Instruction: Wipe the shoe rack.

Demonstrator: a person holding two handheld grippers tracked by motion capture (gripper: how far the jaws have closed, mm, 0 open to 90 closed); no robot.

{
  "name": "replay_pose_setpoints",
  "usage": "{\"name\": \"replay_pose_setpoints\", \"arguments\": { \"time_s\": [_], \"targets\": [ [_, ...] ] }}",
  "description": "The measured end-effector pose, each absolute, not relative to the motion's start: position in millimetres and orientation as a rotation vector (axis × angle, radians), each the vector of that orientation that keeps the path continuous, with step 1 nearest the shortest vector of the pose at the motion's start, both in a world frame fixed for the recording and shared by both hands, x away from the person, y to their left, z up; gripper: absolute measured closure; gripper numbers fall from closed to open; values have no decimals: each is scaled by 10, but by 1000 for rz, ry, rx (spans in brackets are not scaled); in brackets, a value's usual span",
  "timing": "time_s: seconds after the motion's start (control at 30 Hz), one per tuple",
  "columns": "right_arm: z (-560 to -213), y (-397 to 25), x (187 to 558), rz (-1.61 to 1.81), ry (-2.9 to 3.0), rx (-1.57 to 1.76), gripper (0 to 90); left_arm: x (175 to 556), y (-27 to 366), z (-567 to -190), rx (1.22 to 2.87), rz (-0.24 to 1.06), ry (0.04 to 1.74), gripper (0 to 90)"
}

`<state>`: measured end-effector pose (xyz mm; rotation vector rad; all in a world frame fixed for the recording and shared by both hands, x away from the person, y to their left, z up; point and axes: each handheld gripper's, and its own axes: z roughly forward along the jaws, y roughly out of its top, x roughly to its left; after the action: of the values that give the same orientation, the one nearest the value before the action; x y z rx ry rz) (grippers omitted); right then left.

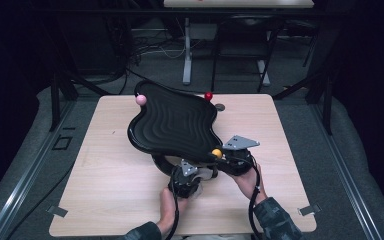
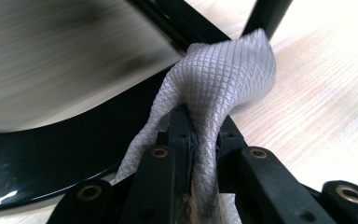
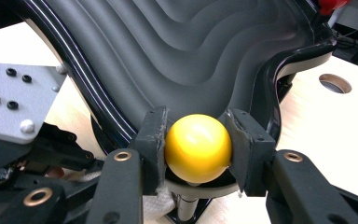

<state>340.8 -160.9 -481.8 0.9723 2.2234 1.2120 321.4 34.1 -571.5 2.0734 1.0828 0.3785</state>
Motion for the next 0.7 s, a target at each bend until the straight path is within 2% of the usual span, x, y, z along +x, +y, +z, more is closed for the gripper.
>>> {"name": "replay_pose_setpoints", "arguments": {
  "time_s": [0.7],
  "targets": [
    [-4807,-1609,3405,1189,2232,973,598,3292,972,-5693,2071,464,1178,809]
  ]
}}
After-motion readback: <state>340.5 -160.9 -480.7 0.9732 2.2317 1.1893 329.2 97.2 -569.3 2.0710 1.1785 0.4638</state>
